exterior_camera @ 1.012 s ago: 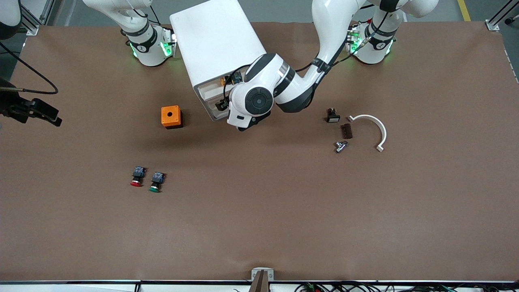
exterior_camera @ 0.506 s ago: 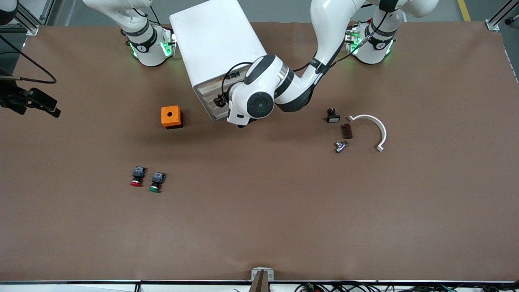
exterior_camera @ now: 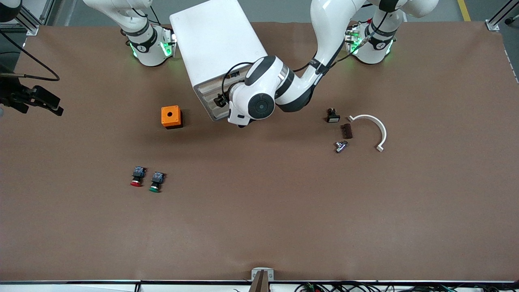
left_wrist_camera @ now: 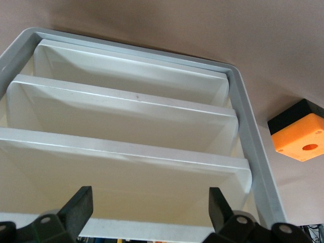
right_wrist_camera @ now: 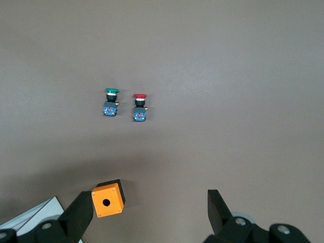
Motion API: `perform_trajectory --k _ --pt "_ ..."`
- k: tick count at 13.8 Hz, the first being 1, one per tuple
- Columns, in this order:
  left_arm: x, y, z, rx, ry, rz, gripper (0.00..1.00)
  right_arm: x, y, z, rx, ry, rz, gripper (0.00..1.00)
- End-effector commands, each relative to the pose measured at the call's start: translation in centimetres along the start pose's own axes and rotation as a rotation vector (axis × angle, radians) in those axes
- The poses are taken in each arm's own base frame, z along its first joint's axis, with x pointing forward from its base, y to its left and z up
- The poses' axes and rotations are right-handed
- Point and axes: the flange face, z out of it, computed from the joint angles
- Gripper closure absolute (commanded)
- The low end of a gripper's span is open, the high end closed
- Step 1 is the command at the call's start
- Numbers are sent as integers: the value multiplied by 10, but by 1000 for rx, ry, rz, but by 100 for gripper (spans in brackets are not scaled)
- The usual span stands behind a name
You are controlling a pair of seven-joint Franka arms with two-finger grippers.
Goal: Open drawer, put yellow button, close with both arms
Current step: 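Push the drawer fully shut with the left gripper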
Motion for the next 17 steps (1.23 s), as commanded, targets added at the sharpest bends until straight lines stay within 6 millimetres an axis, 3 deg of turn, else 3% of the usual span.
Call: perform_trajectory --k 1,5,8,10,12,14,17 --pt "-1 -2 -9 -8 17 5 0 -5 4 -3 -17 9 -8 0" --pt "21 -5 -46 -22 121 75 0 -4 4 -2 -15 12 -7 0" --pt "30 -17 -107 -47 241 215 0 -4 5 -2 -15 12 -5 0" --pt "35 -34 -164 -84 318 300 0 -4 6 -2 -18 11 -4 0" --pt "42 -47 -199 -94 367 366 0 -5 7 -3 -18 9 -2 0" --pt "57 -71 -234 -29 444 376 0 -6 6 -5 -18 9 -4 0" --pt "85 -133 -297 53 415 360 0 -5 1 -9 -21 18 -13 0"
